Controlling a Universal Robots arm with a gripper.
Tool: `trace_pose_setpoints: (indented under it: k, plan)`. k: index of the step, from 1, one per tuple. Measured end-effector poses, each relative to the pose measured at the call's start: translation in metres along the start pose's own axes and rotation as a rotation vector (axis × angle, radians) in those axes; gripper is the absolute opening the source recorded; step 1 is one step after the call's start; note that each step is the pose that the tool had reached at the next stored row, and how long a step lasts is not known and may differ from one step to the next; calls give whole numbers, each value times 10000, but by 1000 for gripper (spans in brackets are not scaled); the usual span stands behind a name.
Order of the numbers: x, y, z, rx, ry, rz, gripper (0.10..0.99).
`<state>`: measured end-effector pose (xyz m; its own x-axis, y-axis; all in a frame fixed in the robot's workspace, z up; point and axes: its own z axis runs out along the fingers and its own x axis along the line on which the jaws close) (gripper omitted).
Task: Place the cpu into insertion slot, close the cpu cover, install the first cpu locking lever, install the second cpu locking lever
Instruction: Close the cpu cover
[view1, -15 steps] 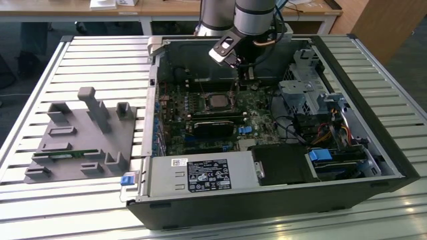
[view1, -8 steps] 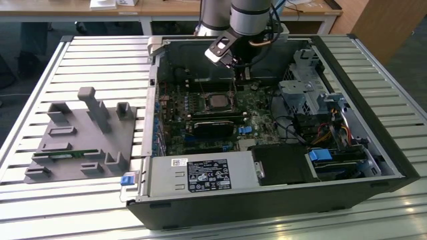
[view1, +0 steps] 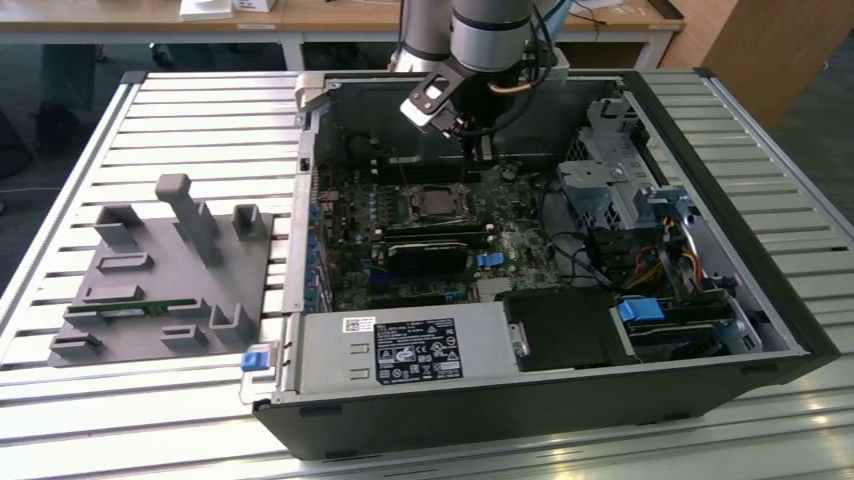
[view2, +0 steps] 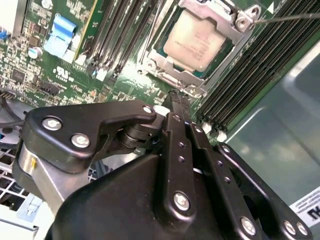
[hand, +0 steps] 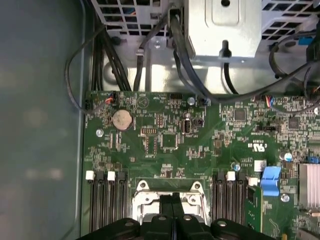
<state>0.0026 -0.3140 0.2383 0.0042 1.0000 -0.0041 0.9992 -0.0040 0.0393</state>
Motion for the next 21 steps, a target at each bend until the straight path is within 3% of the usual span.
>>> trace_pose_setpoints:
  k: [21]
  plan:
    - [-58, -96, 116, 57, -2, -1, 106]
